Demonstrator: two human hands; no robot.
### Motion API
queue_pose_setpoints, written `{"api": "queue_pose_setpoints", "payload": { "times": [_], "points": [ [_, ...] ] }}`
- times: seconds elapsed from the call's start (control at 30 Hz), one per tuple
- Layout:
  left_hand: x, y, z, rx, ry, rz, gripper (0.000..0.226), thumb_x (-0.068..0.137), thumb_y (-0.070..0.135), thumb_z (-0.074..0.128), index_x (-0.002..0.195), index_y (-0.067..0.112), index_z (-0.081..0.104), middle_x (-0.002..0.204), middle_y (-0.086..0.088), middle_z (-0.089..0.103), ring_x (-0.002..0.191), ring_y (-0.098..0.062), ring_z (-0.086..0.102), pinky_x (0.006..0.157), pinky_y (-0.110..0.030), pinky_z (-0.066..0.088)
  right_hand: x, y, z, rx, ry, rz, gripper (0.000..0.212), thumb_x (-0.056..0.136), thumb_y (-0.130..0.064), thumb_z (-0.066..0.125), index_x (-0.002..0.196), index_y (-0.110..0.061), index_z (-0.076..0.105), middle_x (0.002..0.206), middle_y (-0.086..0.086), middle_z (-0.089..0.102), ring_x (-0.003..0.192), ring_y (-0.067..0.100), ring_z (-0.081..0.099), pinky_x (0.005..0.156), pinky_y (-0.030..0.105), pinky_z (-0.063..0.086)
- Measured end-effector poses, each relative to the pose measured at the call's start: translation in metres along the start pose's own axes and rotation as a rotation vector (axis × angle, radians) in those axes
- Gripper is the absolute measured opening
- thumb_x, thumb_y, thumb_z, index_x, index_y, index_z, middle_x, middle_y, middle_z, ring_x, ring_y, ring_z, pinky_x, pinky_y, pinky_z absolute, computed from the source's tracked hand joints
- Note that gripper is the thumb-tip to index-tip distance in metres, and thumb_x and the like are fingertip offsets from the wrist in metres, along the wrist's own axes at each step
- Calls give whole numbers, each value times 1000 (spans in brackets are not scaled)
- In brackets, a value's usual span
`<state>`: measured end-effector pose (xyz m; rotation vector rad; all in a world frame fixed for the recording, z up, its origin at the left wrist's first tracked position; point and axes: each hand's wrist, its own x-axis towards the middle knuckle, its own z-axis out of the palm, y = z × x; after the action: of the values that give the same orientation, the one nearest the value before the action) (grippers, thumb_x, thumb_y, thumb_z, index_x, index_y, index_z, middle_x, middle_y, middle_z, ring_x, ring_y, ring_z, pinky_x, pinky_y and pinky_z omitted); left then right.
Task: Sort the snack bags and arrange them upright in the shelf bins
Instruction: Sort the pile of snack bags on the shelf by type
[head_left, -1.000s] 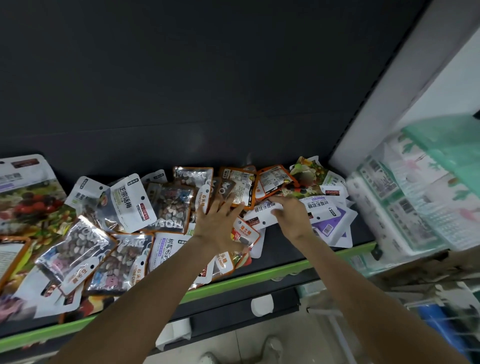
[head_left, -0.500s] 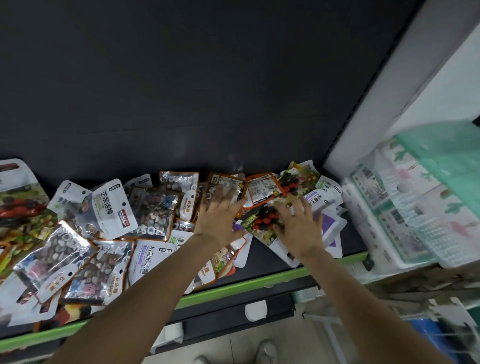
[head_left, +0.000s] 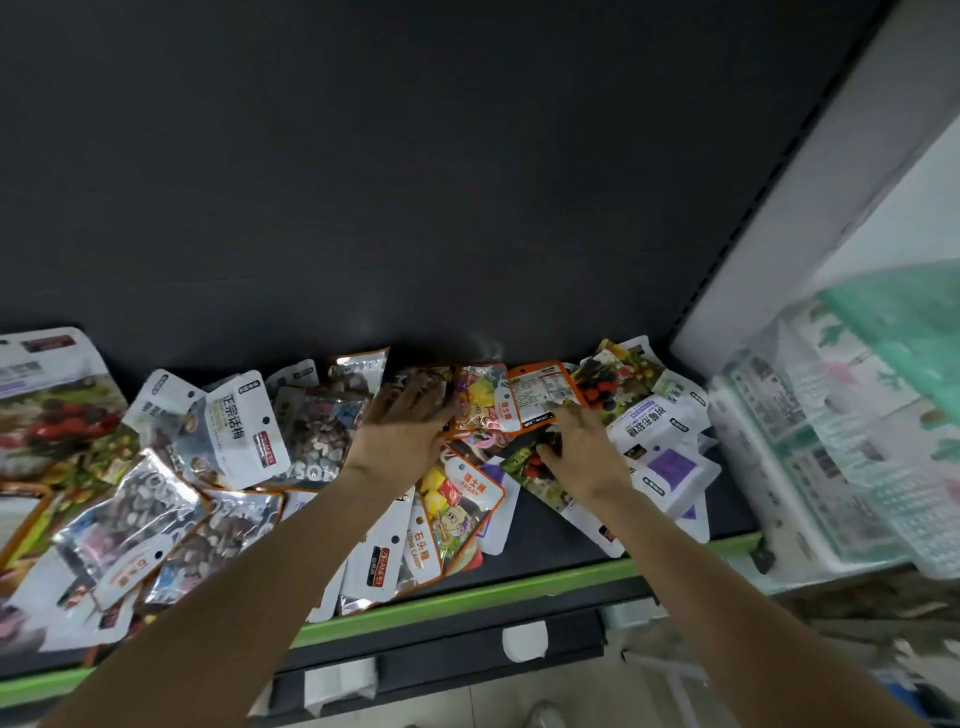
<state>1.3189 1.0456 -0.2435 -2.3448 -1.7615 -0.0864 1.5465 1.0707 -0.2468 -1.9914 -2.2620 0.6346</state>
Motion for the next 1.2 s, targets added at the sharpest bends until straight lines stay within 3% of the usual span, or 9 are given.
{"api": "queue_pose_setpoints", "payload": {
  "times": [0.13,0.27,0.4,0.53,0.63,0.77,0.9,1.03,1.2],
  "points": [
    [-9,-15,1,10,-48,-13,63,67,48,75,125,28,61,134,-2,56,130,-31,47,103,-60,37,24,-20,10,156,-49,125,77,92,-38,56,151,-21,11,149,20,12,138,37,21,114,44,26],
    [-11,-27,1,10,-211,-94,78,76,68,58,144,46,26,156,4,24,145,-30,19,107,-65,26,34,-24,19,-6,-32,156,70,88,-52,55,146,-23,27,154,20,7,139,40,18,112,47,25],
    [-12,-20,6,-64,-224,-31,73,90,60,43,145,48,-4,158,8,-16,143,-27,-22,115,-59,-4,37,-26,12,-124,159,210,57,89,-60,47,125,-17,55,140,11,41,123,37,39,101,45,33],
    [-8,-11,8,-172,-233,-79,90,87,52,53,140,47,-20,149,11,-36,141,-24,-27,111,-55,-10,44,-30,13,-190,101,258,78,83,-63,55,140,-16,32,147,25,22,130,44,27,105,49,30],
    [0,-11,10,-194,-313,-146,93,87,55,53,146,40,-17,156,9,-22,143,-20,-22,115,-56,-1,47,-37,13,98,140,303,84,82,-43,68,146,-14,21,151,31,1,135,46,19,107,48,32],
    [7,-8,8,-239,-351,-194,85,85,55,55,150,38,2,159,9,-4,146,-19,-12,114,-59,5,52,-39,6,660,284,418,89,84,-1,67,151,-16,11,149,24,8,128,39,37,104,36,38],
    [14,2,1,-181,-276,-221,79,86,54,55,150,32,13,158,3,7,147,-23,-1,115,-52,8,50,-33,-3,728,255,404,80,83,-7,69,147,-8,21,139,24,43,125,38,47,100,38,41],
    [41,21,3,-66,-332,-73,71,96,43,47,152,21,10,160,-2,1,147,-21,-2,118,-41,-1,39,-19,-15,761,276,333,80,83,0,67,148,-11,20,131,18,54,123,34,50,100,37,41],
    [67,39,-1,-119,-300,-51,44,96,17,47,138,28,43,143,-2,46,133,-23,40,111,-38,26,31,6,-32,661,310,255,69,84,0,66,144,-11,33,114,12,65,109,28,60,89,29,41]
  ]
}}
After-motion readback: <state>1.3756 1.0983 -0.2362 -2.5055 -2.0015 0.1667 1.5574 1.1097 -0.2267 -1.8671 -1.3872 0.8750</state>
